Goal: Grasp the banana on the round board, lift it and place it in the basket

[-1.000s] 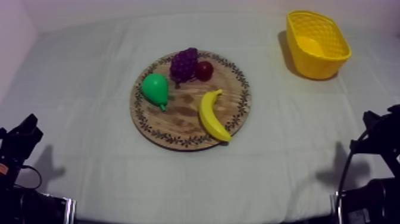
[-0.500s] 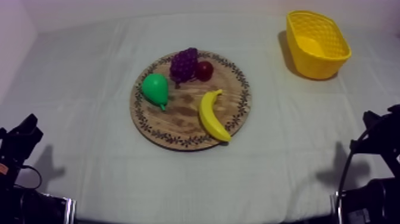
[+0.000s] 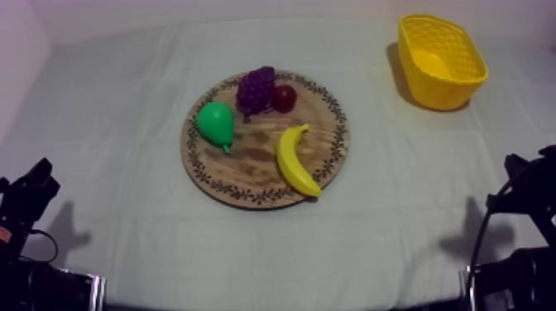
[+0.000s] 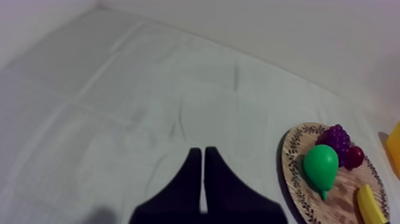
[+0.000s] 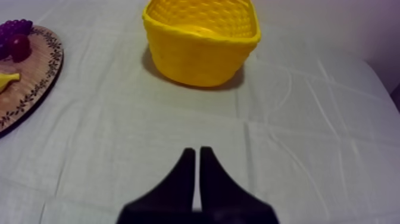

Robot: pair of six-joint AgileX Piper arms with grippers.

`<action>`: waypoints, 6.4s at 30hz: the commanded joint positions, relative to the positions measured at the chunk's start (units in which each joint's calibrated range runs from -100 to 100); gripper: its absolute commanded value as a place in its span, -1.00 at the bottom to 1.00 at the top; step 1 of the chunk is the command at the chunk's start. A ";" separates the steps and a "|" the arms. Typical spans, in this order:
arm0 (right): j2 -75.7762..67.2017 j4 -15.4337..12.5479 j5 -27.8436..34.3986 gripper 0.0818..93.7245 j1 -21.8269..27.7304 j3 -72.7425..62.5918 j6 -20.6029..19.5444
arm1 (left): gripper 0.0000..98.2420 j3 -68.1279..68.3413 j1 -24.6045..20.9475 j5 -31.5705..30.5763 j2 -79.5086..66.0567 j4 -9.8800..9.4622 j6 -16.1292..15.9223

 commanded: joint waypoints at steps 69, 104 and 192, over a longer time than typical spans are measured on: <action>68.29 14.89 14.60 -0.88 -40.57 -60.86 -34.91 | -1.00 0.03 -0.03 0.03 -0.03 -0.03 -0.02; 83.25 17.28 7.36 0.24 -46.44 -57.86 -39.26 | -1.00 0.03 -0.03 0.03 -0.03 -0.03 -0.06; 117.64 3.72 15.49 -0.51 -29.28 -93.25 -20.36 | -1.00 0.03 -0.03 0.03 -0.03 -0.03 -0.01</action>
